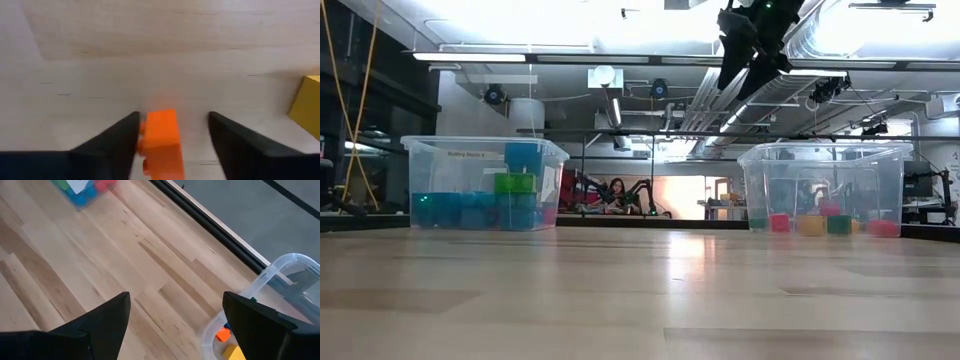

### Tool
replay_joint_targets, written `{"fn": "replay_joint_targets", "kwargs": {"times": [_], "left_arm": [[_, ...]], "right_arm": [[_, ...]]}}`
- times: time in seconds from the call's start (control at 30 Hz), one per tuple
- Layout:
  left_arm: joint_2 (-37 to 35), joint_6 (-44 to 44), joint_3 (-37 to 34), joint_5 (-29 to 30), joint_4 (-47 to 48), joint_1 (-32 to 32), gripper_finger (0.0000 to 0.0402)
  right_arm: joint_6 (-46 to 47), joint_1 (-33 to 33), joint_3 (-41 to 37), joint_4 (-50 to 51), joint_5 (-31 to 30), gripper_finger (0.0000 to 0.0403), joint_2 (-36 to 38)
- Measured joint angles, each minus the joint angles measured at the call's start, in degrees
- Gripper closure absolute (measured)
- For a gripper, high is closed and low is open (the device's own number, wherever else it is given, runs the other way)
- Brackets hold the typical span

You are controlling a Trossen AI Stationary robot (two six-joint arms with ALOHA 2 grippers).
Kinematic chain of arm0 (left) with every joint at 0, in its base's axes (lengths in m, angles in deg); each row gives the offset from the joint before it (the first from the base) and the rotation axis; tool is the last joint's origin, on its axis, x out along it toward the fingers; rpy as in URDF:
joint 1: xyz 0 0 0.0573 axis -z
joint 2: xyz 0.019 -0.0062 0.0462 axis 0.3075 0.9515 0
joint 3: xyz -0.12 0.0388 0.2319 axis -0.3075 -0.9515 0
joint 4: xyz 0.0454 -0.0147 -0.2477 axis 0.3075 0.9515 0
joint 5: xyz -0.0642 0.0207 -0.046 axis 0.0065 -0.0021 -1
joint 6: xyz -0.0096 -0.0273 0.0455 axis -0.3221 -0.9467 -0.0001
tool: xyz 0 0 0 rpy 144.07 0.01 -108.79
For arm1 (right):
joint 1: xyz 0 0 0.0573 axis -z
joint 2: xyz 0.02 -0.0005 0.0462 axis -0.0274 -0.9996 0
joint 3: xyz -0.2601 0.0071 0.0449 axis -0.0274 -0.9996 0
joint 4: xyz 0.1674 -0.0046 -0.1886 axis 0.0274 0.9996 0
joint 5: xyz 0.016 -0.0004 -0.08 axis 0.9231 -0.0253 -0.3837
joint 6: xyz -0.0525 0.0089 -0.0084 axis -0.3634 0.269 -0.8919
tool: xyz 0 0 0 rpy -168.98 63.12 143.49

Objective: Sort blocks by size
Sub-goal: Put the small game piece into the right transparent bin

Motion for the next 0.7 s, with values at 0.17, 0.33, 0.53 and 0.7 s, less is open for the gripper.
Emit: {"fn": "replay_joint_targets", "kwargs": {"times": [0.17, 0.33, 0.53, 0.7], "left_arm": [[-0.26, 0.63, 0.00, 0.02, 0.17, 0.95, 0.0300], [-2.05, 3.79, 0.00, 2.40, 2.75, 1.02, 0.0341], [-11.30, 17.72, 0.00, 11.07, 15.58, -5.03, 0.0341], [-22.23, 40.86, 0.00, 29.23, 17.84, -18.29, 0.0341]], "right_arm": [[0.00, -0.01, 0.00, 0.30, -0.02, 0.0089, 0.00], [0.00, -0.01, 0.00, 0.42, 0.05, 0.0089, 0.00], [1.62, -0.25, 0.00, -1.31, 7.61, 0.0089, 0.35], [5.65, -2.20, 0.00, -9.36, 12.15, 0.0089, 2.80]]}}
